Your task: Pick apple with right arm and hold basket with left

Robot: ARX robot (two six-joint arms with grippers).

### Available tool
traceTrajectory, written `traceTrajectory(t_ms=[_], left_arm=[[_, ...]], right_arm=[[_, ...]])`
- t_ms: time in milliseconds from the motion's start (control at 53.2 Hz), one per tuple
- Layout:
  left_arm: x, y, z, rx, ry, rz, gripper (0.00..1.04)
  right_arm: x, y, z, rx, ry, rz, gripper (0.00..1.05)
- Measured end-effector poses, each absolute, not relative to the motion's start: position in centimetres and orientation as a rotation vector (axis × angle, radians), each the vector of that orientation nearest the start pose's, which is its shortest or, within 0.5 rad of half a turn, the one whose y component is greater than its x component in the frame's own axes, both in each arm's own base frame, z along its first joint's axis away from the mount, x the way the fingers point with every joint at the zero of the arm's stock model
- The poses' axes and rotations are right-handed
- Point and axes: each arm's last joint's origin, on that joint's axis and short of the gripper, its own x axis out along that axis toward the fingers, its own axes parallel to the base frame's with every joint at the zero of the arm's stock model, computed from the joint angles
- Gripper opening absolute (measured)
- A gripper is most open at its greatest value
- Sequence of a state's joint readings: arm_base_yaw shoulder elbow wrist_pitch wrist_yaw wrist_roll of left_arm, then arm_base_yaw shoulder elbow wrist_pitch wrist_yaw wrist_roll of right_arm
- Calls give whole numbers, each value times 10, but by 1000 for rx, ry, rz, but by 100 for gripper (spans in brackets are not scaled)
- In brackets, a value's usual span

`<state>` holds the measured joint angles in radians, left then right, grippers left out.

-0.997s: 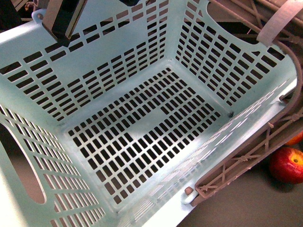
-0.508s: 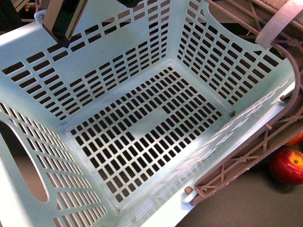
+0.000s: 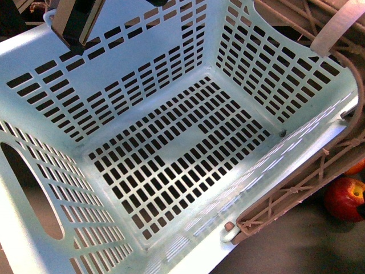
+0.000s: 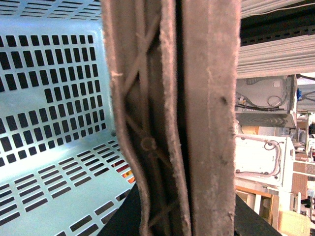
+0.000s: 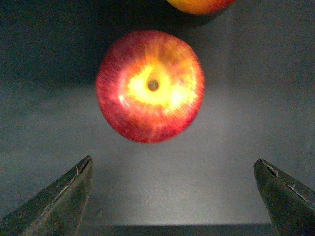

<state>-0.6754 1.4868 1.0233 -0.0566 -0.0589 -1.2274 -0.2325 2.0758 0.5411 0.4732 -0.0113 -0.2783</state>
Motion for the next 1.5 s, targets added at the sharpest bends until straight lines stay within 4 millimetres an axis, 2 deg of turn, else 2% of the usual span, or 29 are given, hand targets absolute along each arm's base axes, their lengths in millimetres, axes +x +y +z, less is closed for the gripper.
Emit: traceTrajectory(t_ms=[338,884,1110,1166,1222,1392,1504], left_arm=[[257,-203,263,-973,781,-216,17],[257,-204,263,-973,782,-217,17],[257,-204,263,-973,781,-217,17],[257,-204,263,-973,781,-217,17],[257,-204,263,-974,782,-217,17],[257,-204,263,-973,782,-217,17],[257,-204,263,-974,782,-217,17]], right_arm=[[286,-52,-15,-120,1108,-59,96],[312,-56,-33,-101,1142,-76,96],[317,-55,-37,-102,1148,-81,96],[317,-53,-37,-102,1148,-82,84],[317,-52,-37,-103,1148,-79,80],[312,-52,-33,-88,1136,-70,79],[306,-53,-19,-88,1096,-66,79]])
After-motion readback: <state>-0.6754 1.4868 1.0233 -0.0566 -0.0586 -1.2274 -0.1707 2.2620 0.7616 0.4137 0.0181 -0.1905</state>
